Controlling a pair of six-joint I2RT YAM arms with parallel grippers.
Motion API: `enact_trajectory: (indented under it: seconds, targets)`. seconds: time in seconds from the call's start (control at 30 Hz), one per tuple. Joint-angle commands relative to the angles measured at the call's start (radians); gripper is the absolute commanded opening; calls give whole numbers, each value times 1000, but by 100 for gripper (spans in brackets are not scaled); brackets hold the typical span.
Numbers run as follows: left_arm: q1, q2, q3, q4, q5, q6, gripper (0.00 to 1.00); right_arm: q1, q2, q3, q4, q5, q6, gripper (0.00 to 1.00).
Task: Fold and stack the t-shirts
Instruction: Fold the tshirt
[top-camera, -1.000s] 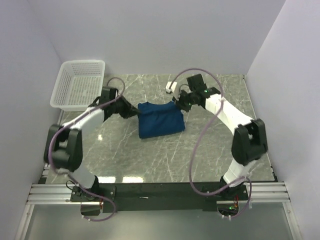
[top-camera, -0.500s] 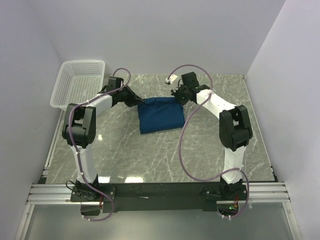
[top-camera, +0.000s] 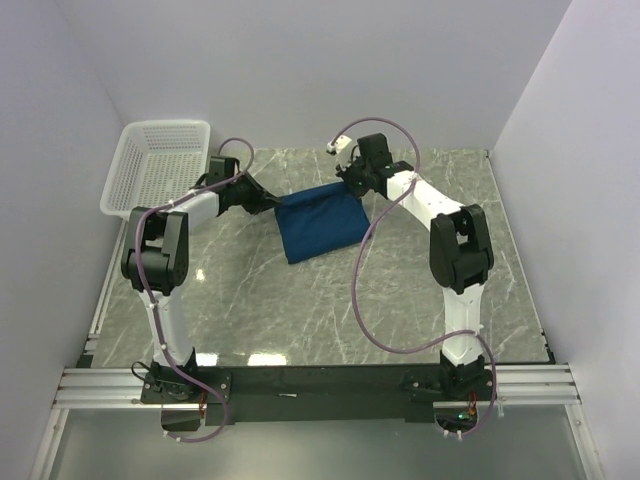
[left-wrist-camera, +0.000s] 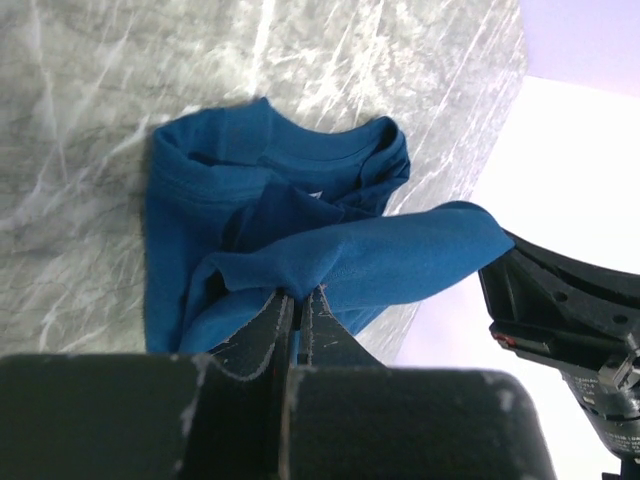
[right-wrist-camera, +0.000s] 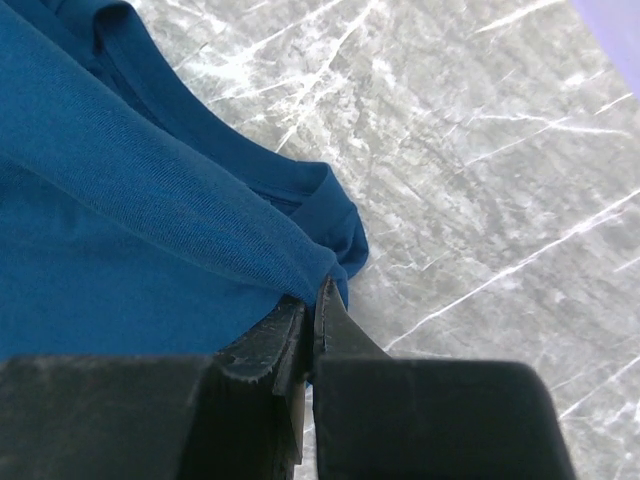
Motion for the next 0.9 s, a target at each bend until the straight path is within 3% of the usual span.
enact_trajectory:
  seconds: [0.0,0.3,0.6,0.67,0.7,0.73,0.87]
  targets:
    - [3,-75,-32,72,8,-5,0,2,13,61,23,1,13,0]
    - [4,-189,-104,66,-62,-24,0,2,48,84,43,7,36,0]
    - [18,-38,11,26,-52,-21,0,5,143,195,55,86,82,2]
    - [26,-12,28,31,-45,-22,4,6,162,222,58,136,102,21]
    - [29,-5,35,38,-41,-16,12,11,182,249,54,155,108,44]
    - [32,5,67,13,-42,1,33,14,189,264,48,177,111,57]
    - [53,-52,121,-38,-110,76,52,20,180,279,44,283,117,78]
